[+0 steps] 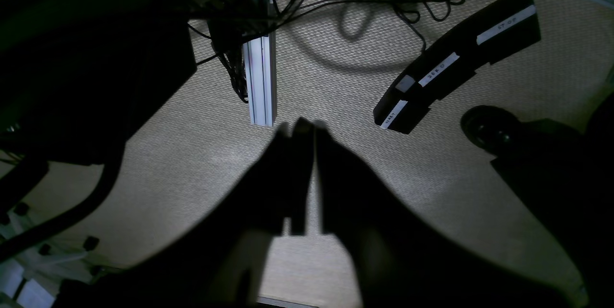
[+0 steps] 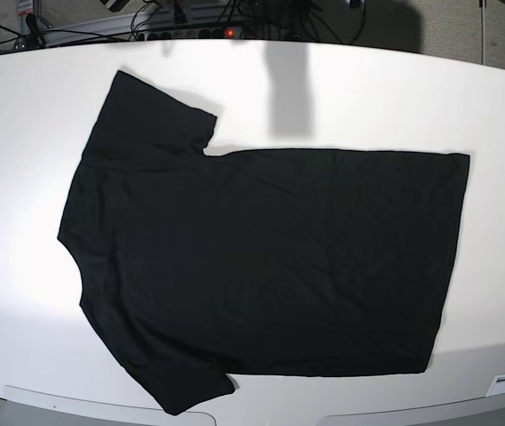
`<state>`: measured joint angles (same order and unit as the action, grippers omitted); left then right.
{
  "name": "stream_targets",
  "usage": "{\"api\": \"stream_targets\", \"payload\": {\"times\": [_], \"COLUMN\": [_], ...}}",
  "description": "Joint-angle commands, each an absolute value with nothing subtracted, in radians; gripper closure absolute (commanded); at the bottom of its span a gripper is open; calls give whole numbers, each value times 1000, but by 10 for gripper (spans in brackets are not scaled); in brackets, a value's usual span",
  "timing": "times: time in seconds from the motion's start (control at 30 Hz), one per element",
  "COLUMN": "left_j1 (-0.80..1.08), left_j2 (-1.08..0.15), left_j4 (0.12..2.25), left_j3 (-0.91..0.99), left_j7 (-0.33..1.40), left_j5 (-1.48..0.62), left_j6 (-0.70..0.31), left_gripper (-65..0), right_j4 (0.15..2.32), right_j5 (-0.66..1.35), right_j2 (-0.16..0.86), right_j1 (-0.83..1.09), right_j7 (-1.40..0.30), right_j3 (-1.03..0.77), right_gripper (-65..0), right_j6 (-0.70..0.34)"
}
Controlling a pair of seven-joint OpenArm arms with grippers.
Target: Fold the T-shirt properly
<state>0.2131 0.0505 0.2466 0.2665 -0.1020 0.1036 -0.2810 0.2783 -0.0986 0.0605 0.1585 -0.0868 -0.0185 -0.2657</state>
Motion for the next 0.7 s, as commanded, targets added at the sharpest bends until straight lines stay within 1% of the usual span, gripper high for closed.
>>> {"api": "stream_targets", "payload": {"times": [0.0, 0.07, 0.1, 0.4, 0.53, 0.67], "left_j1": [222, 224, 226, 263, 315, 387], "left_j2": [52, 52, 52, 52, 52, 53], "left_j4": [249, 249, 249, 284, 364, 477], "left_j3": [265, 265, 265, 265, 265, 265], "left_j7": [-111, -115, -124, -158, -158, -157], "left_j5": [97, 97, 97, 97, 97, 97], "left_j6": [-287, -287, -287, -287, -287, -288], "left_gripper": [-228, -228, -228, -228, -215, -215], "right_j4": [279, 279, 279, 289, 321, 405], "right_j5": [-93, -93, -93, -93, -94, -97], "right_j2": [61, 61, 61, 67, 85, 103], "right_j1": [164, 164, 164, 165, 178, 234], "right_j7": [-74, -46, -35, -25, -64, -68], "right_j3": [-19, -19, -19, -19, -19, -19], "right_gripper": [-161, -258, -285, -290, -290, -290], "right_j6": [-284, -289, -289, -288, -289, -289]}}
